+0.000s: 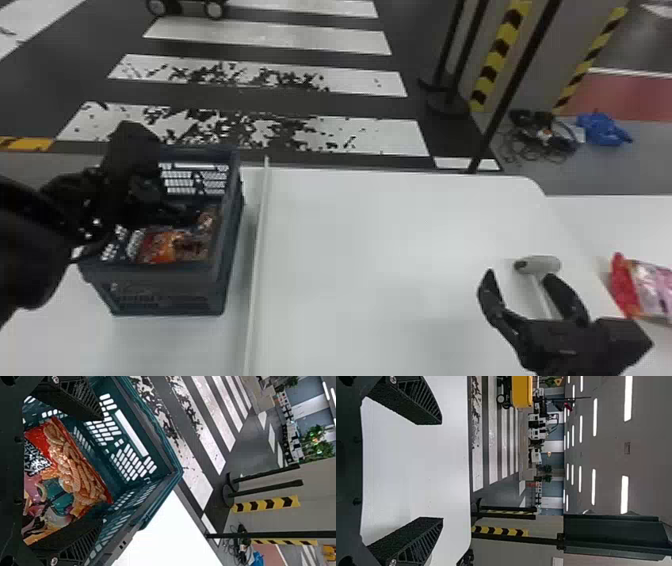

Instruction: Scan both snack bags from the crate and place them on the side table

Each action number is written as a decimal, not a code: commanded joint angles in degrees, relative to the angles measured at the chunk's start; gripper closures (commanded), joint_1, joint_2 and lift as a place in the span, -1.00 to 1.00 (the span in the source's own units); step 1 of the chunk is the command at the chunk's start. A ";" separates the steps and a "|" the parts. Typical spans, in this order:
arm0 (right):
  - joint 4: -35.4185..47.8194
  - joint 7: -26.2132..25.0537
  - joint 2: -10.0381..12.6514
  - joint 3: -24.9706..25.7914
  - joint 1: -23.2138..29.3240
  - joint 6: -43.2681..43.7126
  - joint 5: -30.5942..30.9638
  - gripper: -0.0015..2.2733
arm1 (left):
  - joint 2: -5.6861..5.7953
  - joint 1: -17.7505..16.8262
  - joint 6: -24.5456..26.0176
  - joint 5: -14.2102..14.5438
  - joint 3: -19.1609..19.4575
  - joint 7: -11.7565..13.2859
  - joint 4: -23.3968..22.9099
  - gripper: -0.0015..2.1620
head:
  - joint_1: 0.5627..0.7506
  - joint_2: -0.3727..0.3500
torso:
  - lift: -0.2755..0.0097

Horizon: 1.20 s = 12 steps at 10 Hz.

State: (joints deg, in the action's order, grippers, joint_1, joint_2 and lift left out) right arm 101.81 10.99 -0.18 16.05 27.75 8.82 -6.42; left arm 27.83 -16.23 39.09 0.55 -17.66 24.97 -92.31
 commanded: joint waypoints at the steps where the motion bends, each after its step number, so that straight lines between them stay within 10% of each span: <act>1: -0.03 0.00 0.23 0.12 0.03 -0.16 0.00 -0.95 | -0.32 -3.02 -0.11 -1.26 -2.65 1.66 3.98 -0.93 | 0.41 -0.30 | 0.24; 6: 0.05 0.00 0.23 0.29 0.12 -0.34 -0.62 -0.95 | -4.80 -8.82 2.36 -10.04 -4.67 13.35 11.80 -0.92 | 0.41 -0.36 | 0.24; 9: 0.05 0.18 0.23 0.65 0.12 -0.34 -1.49 -0.95 | -9.19 -10.76 6.05 -20.42 -3.18 20.82 14.70 -0.92 | 0.41 -0.39 | 0.24; 12: -1.18 0.26 0.23 0.21 -1.55 -0.52 -1.32 -0.95 | -9.98 -10.49 6.75 -24.11 0.16 25.04 15.67 -0.92 | 0.41 -0.37 | 0.24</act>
State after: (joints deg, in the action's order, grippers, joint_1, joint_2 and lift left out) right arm 100.81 11.25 -0.18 16.29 26.37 8.34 -7.81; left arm 17.86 -26.79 45.77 -23.29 -17.84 49.89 -77.03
